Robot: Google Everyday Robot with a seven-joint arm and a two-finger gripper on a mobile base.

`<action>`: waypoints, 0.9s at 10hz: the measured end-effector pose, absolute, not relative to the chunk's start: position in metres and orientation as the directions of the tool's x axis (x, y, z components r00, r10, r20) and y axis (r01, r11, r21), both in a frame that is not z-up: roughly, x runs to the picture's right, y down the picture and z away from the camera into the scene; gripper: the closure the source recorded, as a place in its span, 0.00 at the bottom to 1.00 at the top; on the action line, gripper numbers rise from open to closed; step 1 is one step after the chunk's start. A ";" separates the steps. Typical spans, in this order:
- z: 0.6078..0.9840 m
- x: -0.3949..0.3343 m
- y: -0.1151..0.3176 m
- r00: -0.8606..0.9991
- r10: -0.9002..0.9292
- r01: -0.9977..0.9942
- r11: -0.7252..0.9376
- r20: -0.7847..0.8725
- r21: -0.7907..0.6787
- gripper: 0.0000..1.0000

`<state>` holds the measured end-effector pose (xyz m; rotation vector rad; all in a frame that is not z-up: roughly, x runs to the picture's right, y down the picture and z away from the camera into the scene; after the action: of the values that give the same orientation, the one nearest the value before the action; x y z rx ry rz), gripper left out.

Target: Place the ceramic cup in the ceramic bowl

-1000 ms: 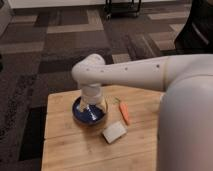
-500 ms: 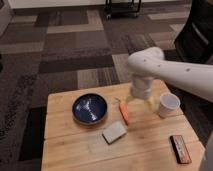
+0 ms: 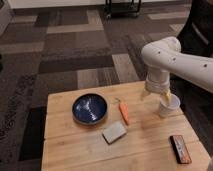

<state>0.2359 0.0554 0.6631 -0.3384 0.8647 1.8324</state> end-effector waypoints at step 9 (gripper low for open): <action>0.761 0.283 0.023 -0.328 0.762 -0.944 -0.288 -0.558 0.162 0.35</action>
<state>0.2830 0.0226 0.7613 -0.4524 0.5635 1.8475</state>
